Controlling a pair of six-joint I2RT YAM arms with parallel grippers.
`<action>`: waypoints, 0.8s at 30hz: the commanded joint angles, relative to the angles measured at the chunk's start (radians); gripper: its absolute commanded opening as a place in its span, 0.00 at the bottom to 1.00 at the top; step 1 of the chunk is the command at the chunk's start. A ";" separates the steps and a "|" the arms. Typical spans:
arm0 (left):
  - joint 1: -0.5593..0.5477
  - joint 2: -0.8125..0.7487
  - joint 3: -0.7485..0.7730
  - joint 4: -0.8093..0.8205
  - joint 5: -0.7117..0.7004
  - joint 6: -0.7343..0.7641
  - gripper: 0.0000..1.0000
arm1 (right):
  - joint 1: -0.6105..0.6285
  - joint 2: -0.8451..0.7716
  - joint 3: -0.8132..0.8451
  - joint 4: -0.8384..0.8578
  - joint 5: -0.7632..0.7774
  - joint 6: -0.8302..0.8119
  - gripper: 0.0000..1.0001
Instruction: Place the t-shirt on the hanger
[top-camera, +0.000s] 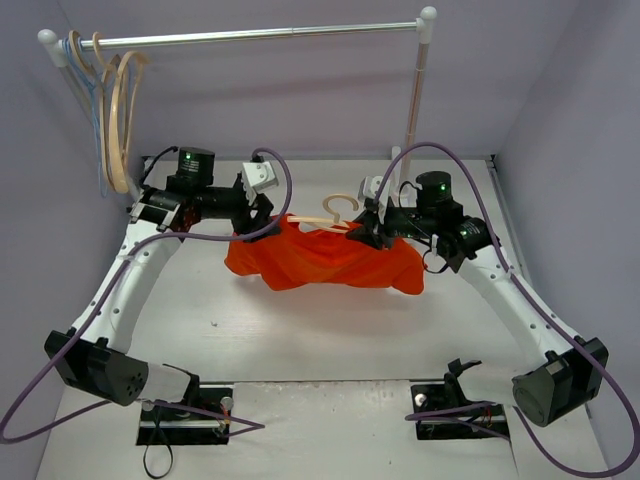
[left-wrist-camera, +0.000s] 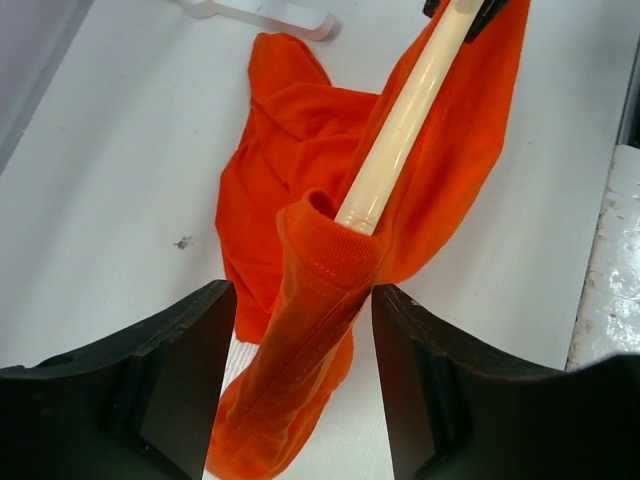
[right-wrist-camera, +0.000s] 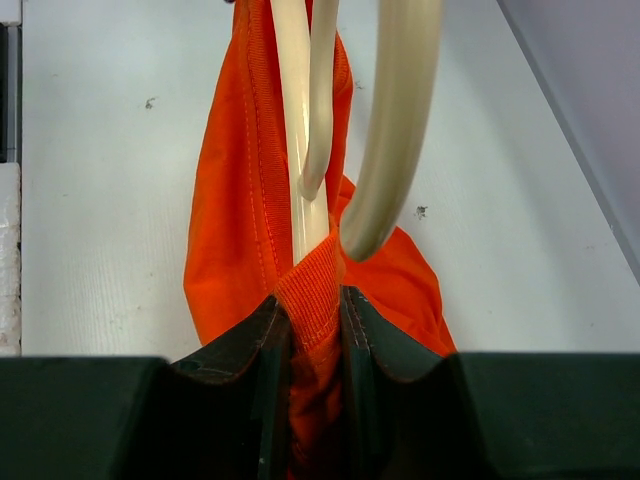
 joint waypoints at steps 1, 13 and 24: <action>-0.005 0.001 -0.008 0.046 0.109 0.041 0.56 | -0.009 0.008 0.069 0.105 -0.059 -0.007 0.00; -0.014 0.037 -0.013 0.114 0.187 0.016 0.53 | -0.018 0.044 0.096 0.093 -0.089 -0.021 0.00; -0.020 -0.005 -0.019 0.140 0.203 -0.001 0.00 | -0.044 0.047 0.113 0.065 -0.085 -0.045 0.01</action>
